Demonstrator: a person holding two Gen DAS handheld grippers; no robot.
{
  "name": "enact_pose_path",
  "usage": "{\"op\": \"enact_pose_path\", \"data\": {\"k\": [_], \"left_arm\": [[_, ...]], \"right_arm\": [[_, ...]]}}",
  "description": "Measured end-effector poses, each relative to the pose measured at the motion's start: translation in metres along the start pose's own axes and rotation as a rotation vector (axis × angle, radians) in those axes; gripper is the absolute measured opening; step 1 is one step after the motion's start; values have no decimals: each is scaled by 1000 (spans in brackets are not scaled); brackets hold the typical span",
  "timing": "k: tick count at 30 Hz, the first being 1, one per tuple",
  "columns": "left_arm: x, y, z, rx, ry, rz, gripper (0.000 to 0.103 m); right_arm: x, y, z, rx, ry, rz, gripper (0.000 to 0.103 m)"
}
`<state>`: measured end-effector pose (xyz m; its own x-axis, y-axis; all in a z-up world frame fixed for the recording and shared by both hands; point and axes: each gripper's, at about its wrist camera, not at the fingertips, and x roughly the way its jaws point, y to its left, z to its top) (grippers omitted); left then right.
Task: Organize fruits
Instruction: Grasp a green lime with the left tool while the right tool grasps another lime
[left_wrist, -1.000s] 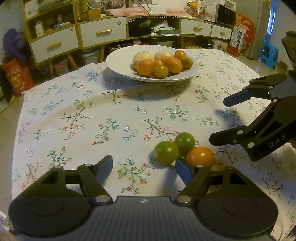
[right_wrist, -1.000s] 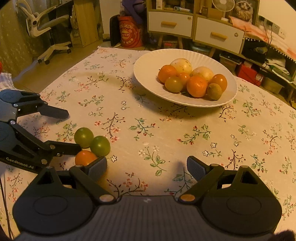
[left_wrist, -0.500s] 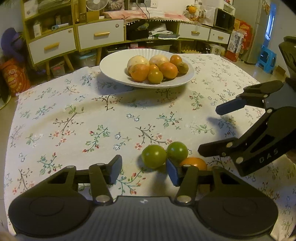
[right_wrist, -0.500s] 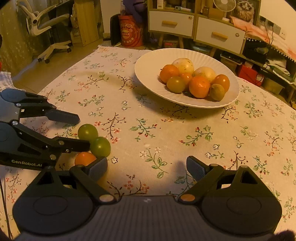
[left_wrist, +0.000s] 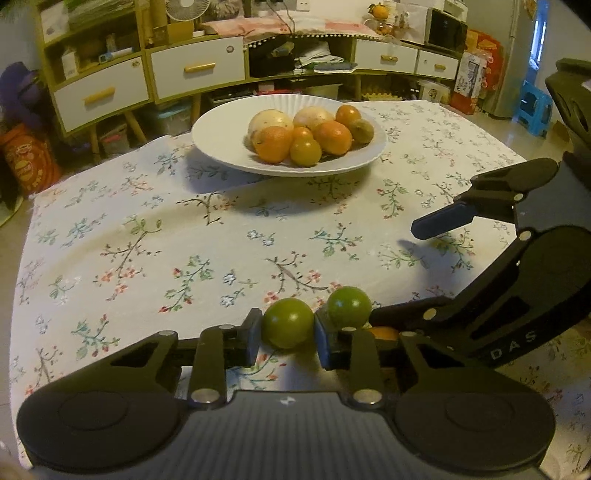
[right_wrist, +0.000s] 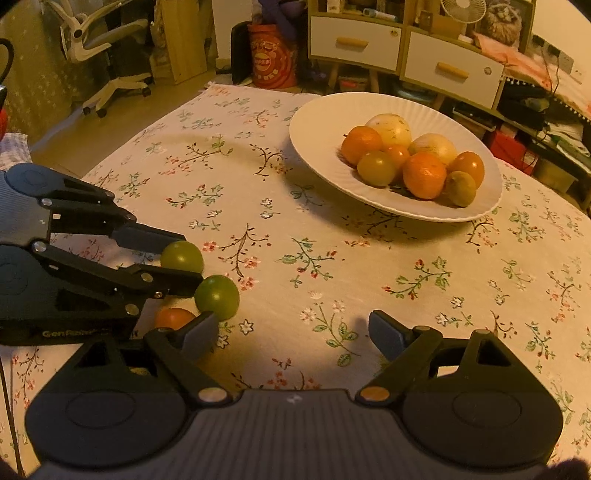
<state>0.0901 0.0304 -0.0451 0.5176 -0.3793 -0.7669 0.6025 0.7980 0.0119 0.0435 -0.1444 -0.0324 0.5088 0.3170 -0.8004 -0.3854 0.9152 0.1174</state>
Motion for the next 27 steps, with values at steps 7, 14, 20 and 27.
{"op": "enact_pose_path", "data": {"k": [7, 14, 20, 27], "left_arm": [[-7, 11, -6, -24, 17, 28, 21], [-12, 22, -9, -55, 29, 50, 21], [-14, 27, -12, -64, 37, 54, 21], [-13, 28, -12, -72, 42, 56, 21]], "right_arm": [[6, 12, 7, -20, 8, 34, 73], [13, 27, 13, -62, 4, 40, 60], [12, 35, 20, -103, 35, 51, 48], [8, 38, 19, -119, 51, 56, 40]]}}
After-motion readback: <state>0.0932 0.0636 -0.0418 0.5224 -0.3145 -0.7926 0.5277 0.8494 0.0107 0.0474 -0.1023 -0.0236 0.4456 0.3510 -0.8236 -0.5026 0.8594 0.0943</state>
